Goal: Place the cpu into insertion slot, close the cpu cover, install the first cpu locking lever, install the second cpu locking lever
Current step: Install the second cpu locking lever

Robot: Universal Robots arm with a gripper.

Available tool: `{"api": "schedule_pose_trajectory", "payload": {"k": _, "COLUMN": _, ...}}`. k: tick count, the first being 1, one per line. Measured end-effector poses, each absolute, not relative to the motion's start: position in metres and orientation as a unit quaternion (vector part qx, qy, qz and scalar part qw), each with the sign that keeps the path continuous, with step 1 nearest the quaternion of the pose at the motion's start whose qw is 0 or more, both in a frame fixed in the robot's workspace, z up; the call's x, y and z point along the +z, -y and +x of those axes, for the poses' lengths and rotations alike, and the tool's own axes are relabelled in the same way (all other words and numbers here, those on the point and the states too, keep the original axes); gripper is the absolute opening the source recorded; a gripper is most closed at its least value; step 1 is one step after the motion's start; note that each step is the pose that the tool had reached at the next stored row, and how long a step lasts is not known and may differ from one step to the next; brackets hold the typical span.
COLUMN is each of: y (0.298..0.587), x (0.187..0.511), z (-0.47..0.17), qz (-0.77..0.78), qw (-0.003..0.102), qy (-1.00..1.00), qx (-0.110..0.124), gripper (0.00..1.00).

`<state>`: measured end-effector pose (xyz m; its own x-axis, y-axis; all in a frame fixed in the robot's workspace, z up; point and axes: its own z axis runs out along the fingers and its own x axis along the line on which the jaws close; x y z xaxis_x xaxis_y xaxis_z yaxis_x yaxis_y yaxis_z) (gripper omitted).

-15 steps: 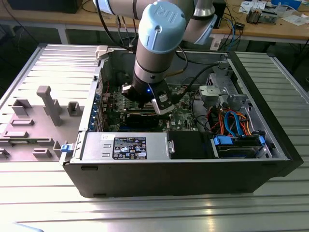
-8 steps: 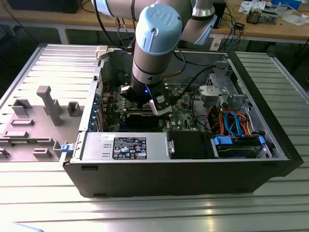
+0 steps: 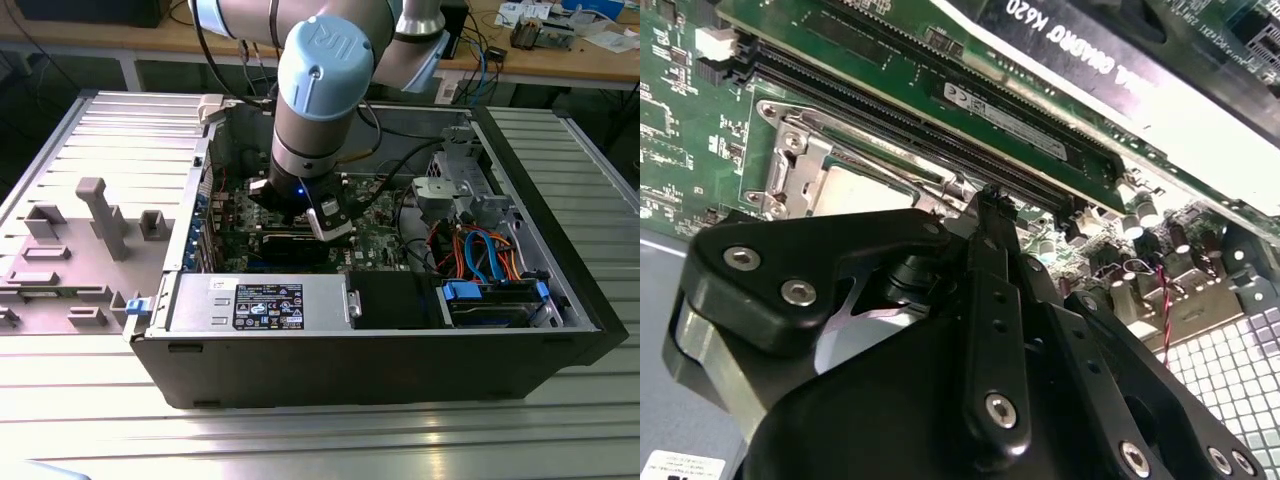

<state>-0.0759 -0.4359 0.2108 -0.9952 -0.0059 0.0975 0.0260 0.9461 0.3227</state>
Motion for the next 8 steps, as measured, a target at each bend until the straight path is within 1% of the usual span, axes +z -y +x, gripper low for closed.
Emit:
{"api": "schedule_pose_trajectory", "payload": {"k": 4, "y": 0.4354, "x": 0.2065, "z": -0.0764, "qz": -0.005, "qw": 0.049, "qy": 0.985, "qx": -0.164, "gripper": 0.11}}
{"api": "schedule_pose_trajectory", "payload": {"k": 8, "y": 0.4353, "x": 0.2033, "z": -0.0773, "qz": -0.005, "qw": 0.049, "qy": 0.984, "qx": -0.170, "gripper": 0.11}}
